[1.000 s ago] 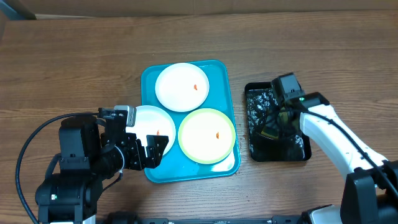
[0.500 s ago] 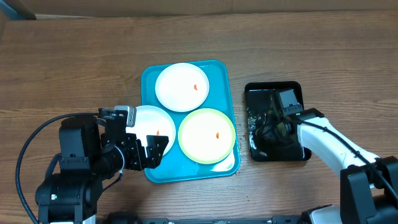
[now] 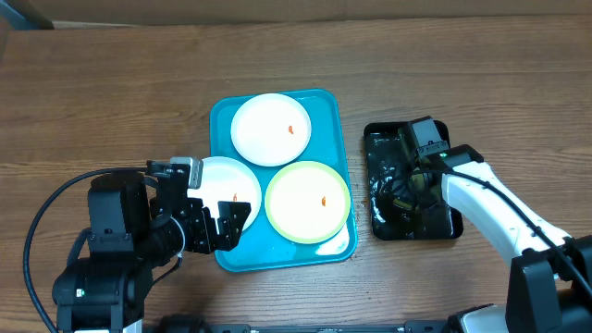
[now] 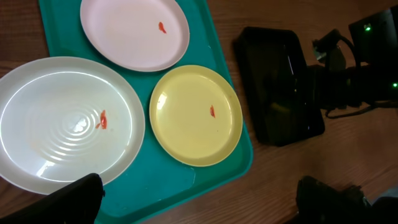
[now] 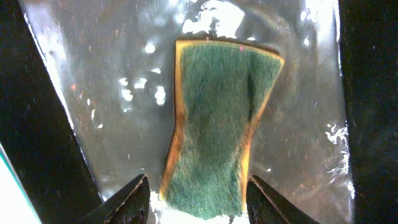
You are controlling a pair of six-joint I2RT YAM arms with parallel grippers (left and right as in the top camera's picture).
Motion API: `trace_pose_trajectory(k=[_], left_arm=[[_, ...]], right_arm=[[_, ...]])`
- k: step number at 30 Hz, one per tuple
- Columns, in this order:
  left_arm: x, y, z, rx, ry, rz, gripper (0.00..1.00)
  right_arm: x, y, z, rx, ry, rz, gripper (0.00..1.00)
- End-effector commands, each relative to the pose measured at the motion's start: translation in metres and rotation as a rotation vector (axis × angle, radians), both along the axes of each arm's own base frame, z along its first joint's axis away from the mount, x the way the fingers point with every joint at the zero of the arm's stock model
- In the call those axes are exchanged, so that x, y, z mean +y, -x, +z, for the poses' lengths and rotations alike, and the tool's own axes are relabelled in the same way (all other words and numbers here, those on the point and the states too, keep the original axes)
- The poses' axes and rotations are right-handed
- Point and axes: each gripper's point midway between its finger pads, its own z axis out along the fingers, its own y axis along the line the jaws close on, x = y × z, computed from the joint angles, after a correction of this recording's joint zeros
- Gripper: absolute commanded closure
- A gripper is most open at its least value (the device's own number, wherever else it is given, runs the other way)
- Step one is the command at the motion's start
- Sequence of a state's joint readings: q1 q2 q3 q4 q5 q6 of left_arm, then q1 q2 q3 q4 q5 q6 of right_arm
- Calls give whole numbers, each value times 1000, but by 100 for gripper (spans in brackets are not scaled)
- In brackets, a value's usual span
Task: Clean dirty plates on tray and stack at the side
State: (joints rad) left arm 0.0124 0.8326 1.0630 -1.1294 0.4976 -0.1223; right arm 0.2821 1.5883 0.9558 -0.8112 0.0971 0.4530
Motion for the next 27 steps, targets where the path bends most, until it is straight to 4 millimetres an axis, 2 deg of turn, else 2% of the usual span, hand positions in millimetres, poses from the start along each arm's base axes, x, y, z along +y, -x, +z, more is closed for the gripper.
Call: trace_pose_trajectory(k=[1,2,3,4,5,7,8,12,19,20,23,24,25,27], left_arm=[[-4,0,8,-51,-21,-57,0],[-4,0,8,-54,-25,-62,0],[-4,0,8,-52,-26,-62,0],[-4,1,7,-49,-28,-65,1],[-4,2,6,-44,-28,-65,3],[0,3,2,-28,-45,-51,12],[2,3,-1,-21,-59,-40,16],[15,1,-14,24,-105,31,19],[17,-5,-44,155,-100,52,23],[17,-8,-55,202,-100,49,24],[16,-15,-69,259,-97,43,24],[14,-17,-72,274,-91,36,24],[11,-20,-79,301,-91,23,24],[7,-23,-86,323,-100,1,26]], right_arm=[[-3,-4,-8,-48,-15,-101,48],[-2,-6,-12,-63,-21,-102,49],[-2,-8,-14,-72,-24,-102,56],[-2,-9,-17,-76,-26,-106,70],[-1,-9,-18,-75,-26,-106,78],[-1,-9,-19,-70,-25,-106,92],[-1,-8,-19,-67,-28,-105,95],[1,-2,-21,-38,-41,-100,96],[3,1,-15,-17,-42,-59,96],[4,1,-6,-17,-40,-39,96],[8,-3,14,-48,-57,11,96],[14,-4,22,-65,-83,41,96],[30,-5,40,-104,-164,132,96],[43,-4,57,-149,-226,218,96]])
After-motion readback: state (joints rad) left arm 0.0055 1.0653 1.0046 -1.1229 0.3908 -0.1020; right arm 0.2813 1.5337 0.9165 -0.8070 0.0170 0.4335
